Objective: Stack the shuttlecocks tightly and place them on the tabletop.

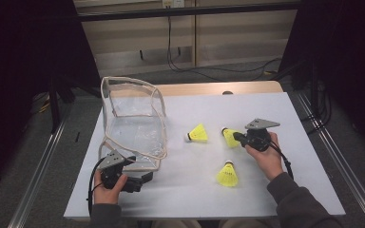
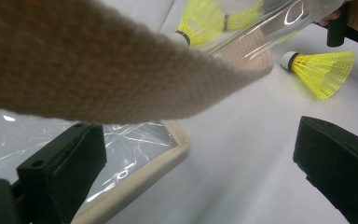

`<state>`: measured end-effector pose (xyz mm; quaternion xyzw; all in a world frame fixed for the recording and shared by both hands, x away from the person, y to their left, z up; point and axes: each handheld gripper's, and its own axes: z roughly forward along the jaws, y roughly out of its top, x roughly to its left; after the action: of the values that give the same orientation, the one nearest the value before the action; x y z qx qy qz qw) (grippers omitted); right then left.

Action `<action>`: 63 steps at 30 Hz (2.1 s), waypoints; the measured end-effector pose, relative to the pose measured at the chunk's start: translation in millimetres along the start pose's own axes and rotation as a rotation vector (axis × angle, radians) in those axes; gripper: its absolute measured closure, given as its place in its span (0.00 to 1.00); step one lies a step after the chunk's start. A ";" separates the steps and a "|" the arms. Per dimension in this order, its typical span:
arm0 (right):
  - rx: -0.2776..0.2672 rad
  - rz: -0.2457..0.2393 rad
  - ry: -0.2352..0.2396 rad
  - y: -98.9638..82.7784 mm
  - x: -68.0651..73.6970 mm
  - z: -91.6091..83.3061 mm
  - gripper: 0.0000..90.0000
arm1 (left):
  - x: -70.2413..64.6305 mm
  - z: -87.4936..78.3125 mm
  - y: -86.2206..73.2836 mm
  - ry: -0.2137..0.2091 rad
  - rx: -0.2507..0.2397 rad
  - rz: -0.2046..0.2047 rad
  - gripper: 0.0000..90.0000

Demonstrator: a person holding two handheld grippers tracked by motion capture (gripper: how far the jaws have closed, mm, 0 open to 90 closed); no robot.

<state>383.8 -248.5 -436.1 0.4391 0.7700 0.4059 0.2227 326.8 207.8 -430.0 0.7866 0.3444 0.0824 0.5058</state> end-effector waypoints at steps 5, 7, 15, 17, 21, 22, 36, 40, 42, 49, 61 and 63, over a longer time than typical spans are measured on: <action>0.001 0.009 -0.011 -0.2 -3.7 -0.6 1.00 | -0.2 0.4 0.0 -0.002 -0.002 -0.002 0.03; 0.002 0.010 -0.018 -0.4 -5.1 -0.9 1.00 | -0.1 0.2 0.0 -0.002 0.000 0.000 0.03; 0.001 0.027 -0.038 -0.7 -12.0 -1.6 1.00 | -0.4 0.3 0.1 -0.002 -0.001 -0.002 0.03; 0.011 0.037 -0.043 -0.6 -12.7 -1.7 1.00 | -0.4 0.3 0.0 -0.002 -0.001 -0.002 0.03; 0.009 0.042 -0.049 -1.3 -14.7 -1.2 1.00 | -0.3 0.2 0.1 -0.001 0.001 0.000 0.03; 0.010 0.041 -0.050 -1.7 -15.4 -1.0 1.00 | -0.3 0.1 0.1 -0.001 0.001 0.001 0.03; 0.020 0.045 -0.060 -4.2 -17.3 0.1 1.00 | -0.3 0.2 0.1 -0.002 0.000 -0.001 0.03; 0.021 0.049 -0.059 -5.6 -18.0 0.0 1.00 | -0.3 0.1 0.2 -0.002 0.000 -0.001 0.03; 0.021 0.049 -0.059 -5.9 -17.7 -0.7 1.00 | -0.4 0.2 0.2 -0.001 0.001 0.000 0.03; 0.018 0.067 -0.054 -10.4 -19.5 -5.4 1.00 | -0.5 0.1 0.2 -0.001 0.001 -0.001 0.03; -0.010 0.084 -0.013 -15.2 -14.0 -18.9 0.97 | -1.3 0.2 0.4 0.001 0.003 -0.001 0.03; -0.007 0.086 -0.003 -15.3 -12.4 -20.1 0.96 | -1.2 0.2 0.4 0.001 0.003 -0.001 0.03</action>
<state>368.5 -272.1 -437.3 0.4717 0.7484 0.4173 0.2080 326.2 206.8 -429.5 0.7871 0.3450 0.0821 0.5047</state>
